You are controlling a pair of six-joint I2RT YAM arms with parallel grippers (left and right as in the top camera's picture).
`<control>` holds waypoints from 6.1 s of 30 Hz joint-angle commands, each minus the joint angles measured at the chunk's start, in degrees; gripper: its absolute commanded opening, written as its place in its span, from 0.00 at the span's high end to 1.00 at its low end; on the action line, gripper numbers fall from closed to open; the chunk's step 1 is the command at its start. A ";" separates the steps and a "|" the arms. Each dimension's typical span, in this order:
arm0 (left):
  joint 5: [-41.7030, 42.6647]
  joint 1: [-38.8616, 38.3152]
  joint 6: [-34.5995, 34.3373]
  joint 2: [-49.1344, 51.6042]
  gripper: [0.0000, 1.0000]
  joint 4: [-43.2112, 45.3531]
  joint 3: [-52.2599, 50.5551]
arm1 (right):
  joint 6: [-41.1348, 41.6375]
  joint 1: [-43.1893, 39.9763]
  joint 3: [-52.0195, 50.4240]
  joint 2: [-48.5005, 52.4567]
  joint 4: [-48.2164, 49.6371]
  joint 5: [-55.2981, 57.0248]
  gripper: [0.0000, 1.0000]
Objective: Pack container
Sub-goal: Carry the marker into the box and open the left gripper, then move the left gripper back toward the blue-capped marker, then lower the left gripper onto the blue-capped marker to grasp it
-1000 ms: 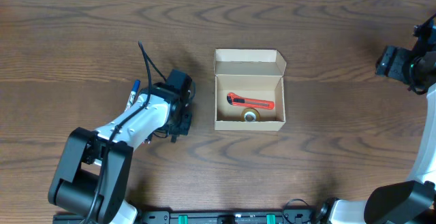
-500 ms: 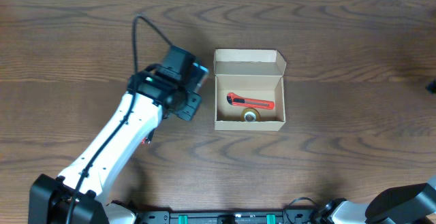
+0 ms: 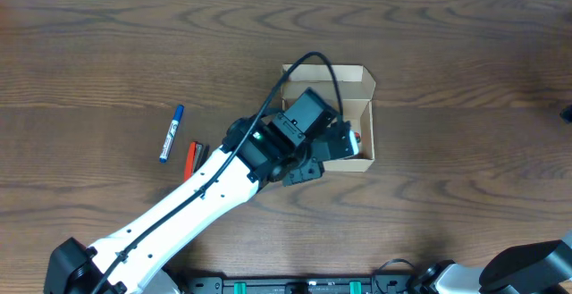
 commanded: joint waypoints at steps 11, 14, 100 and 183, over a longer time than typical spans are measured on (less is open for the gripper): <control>-0.35 3.54 8.00 11.45 0.94 0.74 11.61 | -0.94 -0.07 -0.33 -1.20 -0.39 -1.09 0.17; 0.46 4.63 8.00 14.99 0.94 -1.55 14.47 | -1.36 -0.07 -0.33 -1.20 -0.31 -1.11 0.17; -6.12 47.34 -18.93 1.62 0.05 -11.32 2.08 | -3.50 1.97 -0.33 -1.20 0.02 -3.23 0.16; -1.88 52.94 -23.54 25.73 0.39 4.37 -6.08 | -5.46 4.17 -0.33 -1.20 -0.39 -3.19 0.18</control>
